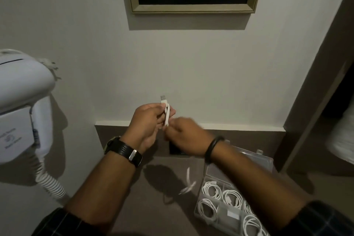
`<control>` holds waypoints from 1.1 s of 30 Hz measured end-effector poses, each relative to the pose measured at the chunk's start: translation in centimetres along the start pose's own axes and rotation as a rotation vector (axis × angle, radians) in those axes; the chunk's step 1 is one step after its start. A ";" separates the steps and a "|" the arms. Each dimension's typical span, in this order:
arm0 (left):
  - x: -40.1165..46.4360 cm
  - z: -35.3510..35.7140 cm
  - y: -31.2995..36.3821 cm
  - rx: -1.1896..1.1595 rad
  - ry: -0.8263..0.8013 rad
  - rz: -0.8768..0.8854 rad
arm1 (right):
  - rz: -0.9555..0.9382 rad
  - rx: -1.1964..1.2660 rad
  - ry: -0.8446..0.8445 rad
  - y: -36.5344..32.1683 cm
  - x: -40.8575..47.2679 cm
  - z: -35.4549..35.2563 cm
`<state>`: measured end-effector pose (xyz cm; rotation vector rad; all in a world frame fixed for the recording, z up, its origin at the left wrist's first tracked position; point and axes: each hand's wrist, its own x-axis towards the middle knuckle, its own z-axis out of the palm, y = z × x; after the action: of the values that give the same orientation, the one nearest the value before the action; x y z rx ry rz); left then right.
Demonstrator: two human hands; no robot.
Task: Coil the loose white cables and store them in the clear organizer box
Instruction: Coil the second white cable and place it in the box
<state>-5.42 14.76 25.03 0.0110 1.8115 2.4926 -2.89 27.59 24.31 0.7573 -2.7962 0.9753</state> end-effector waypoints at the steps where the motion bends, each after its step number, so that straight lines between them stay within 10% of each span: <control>1: 0.1 0.1 0.2 -0.065 -0.008 -0.017 | -0.023 0.025 -0.015 -0.2 -0.8 1.8; 13: -2.2 -0.3 0.3 0.057 -0.361 -0.140 | -0.003 -0.390 -0.028 5.8 3.9 -3.7; 24: 1.2 -0.6 -2.3 0.118 0.093 0.035 | -0.013 -0.170 -0.059 0.8 -0.7 -0.8; 33: -1.2 0.7 0.9 -0.041 -0.353 -0.105 | 0.045 -0.199 -0.198 5.0 -1.2 4.6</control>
<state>-4.20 15.08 26.16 0.3235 1.5759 2.2794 -3.86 28.71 17.61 0.8065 -3.0321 0.6458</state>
